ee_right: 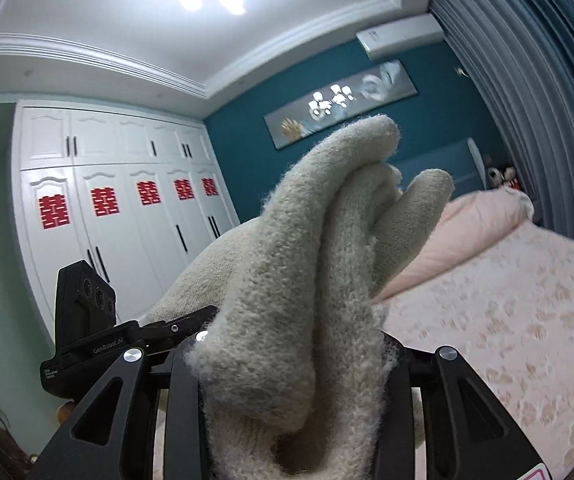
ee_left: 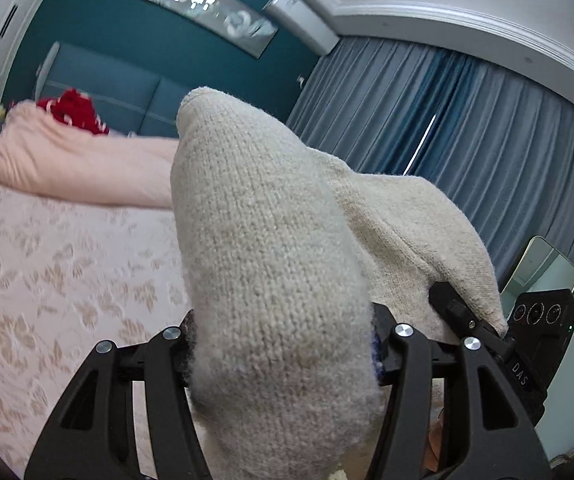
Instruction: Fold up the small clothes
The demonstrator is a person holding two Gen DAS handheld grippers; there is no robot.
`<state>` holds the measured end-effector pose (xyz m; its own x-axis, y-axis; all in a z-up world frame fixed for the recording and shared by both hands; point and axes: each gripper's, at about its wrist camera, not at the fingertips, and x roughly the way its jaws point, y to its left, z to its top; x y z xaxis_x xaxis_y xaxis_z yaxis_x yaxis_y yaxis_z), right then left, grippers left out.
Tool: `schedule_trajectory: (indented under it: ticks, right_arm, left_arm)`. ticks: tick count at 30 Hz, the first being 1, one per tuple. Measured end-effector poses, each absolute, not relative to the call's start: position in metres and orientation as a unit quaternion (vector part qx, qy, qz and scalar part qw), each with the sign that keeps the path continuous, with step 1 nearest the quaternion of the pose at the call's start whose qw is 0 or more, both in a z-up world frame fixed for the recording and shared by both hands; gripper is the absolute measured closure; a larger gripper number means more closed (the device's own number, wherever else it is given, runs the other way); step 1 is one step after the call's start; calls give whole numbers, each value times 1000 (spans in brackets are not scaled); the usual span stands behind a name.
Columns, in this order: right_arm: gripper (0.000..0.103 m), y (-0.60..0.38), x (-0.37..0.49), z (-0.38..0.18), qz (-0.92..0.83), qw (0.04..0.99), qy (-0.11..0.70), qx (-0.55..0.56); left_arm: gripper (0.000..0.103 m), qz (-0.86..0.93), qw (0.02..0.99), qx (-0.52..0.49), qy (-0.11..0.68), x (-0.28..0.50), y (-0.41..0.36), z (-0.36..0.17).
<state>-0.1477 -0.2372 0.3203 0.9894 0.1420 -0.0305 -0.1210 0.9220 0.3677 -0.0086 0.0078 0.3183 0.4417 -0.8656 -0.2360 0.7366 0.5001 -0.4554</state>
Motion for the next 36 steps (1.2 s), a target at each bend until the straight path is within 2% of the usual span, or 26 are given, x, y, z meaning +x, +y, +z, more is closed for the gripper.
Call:
schedule_trajectory:
  ticks: [5,10,11,13,14,15,17,19,20,23,24,26,28,31,35,36]
  right_arm:
    - [68,-208,-130,351,122,978,-22,168]
    - [65,-185,-92,328,140,972,10,188]
    - [63,-183,-78,312,136,971,28,197]
    - [53,-173,-55,274,129,964,75,219]
    - [45,-168,-38,245,123,960,107,226]
    - [45,-167,-21,208,109,955,150,232]
    - [45,-167,6,127,48,938,251,232]
    - [45,-171,13,51,-8,906,358,227]
    - [45,-174,8,23,-17,891,390,231]
    - [45,-186,-4,-16,-19,869,421,258]
    - [44,-188,-1,-23,-21,865,428,261]
    - [33,-190,18,-30,-23,860,435,266]
    - [29,-193,42,-34,-19,856,436,278]
    - [24,-195,82,-51,-7,838,456,300]
    - [25,-192,124,-96,-4,798,510,320]
    - [27,-193,130,-109,2,779,525,344]
  left_arm:
    - [45,-471,860,-137,142,-9,57,359]
    - [41,-443,874,-132,151,23,87,341]
    - [40,-437,874,-135,165,34,92,327]
    - [35,-415,876,-132,208,60,96,282]
    - [26,-400,874,-137,238,73,98,252]
    - [18,-383,872,-139,272,88,101,215]
    - [18,-315,868,-142,356,109,109,134]
    - [22,-241,851,-141,445,114,121,58]
    - [24,-228,843,-143,466,110,128,33]
    - [22,-209,844,-145,473,96,144,6]
    - [16,-208,845,-149,471,98,146,7]
    - [10,-206,845,-161,466,114,144,8]
    - [7,-199,841,-172,473,136,139,7]
    - [6,-191,807,-210,518,169,130,-28]
    - [7,-168,757,-233,586,199,117,-81]
    - [15,-166,751,-232,596,202,113,-90]
